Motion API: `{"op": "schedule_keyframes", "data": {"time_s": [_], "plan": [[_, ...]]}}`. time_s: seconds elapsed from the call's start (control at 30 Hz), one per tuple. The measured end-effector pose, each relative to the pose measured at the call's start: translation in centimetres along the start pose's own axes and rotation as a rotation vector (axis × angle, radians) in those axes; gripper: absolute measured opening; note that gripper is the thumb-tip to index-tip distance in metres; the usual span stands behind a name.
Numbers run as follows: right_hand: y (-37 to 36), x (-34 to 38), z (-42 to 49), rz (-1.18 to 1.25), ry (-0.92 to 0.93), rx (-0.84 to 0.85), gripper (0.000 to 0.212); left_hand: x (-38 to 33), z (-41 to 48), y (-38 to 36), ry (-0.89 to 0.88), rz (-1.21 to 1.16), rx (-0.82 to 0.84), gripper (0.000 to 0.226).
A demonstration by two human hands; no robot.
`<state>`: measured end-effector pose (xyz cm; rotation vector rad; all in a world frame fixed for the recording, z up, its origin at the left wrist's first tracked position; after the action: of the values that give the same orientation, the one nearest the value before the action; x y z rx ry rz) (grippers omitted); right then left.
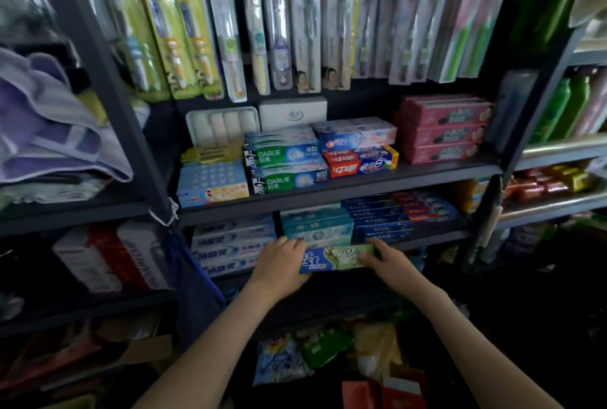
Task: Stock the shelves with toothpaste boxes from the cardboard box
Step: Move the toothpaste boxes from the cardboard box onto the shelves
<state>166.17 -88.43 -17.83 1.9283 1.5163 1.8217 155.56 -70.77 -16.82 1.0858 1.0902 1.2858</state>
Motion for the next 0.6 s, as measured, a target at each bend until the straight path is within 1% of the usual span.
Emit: {"op": "schedule_keyframes", "data": {"time_s": [0.1,0.2,0.33,0.4,0.47,0.5,0.53,0.57,0.6], "plan": [[0.7,1.5,1.6,0.011,0.031,-0.047,0.046,1.1,0.5,1.1,0.003,0.031,-0.044,0.048],[1.9,3.3,3.1,0.058,0.068,-0.102,0.041,2.0,0.8,2.6,0.022,0.085,-0.105,0.057],[4.2,6.3,5.3,0.084,0.132,-0.151,0.037,3.9,1.3,5.0,0.064,0.155,-0.216,0.057],[5.5,7.8,6.2,0.083,0.166,-0.180,0.038,5.4,1.6,6.0,0.127,0.179,-0.254,0.056],[6.7,8.9,7.0,0.090,0.202,-0.204,0.037,6.9,1.6,6.9,0.258,0.158,-0.278,0.055],[7.1,9.2,7.5,0.099,0.211,-0.207,0.036,7.7,1.7,7.2,0.341,0.111,-0.305,0.054],[7.4,9.3,8.1,0.116,0.214,-0.204,0.033,8.3,1.7,7.7,0.432,0.016,-0.352,0.052],[7.6,9.4,8.6,0.141,0.211,-0.194,0.030,8.8,1.7,7.8,0.525,-0.143,-0.407,0.048],[7.6,9.4,9.1,0.168,0.211,-0.177,0.028,9.2,1.7,7.6,0.615,-0.360,-0.451,0.040]]}}
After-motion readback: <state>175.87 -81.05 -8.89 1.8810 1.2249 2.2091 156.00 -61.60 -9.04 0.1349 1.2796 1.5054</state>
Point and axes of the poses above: each hand's wrist, its own z-axis towards the middle knuckle, its own y-axis out of the back of the hand, x = y × z, the point moved 5 cm from there along z, towards the middle knuckle, and after that the axes turned 8 degrees about -y, right-handed, at the moved point
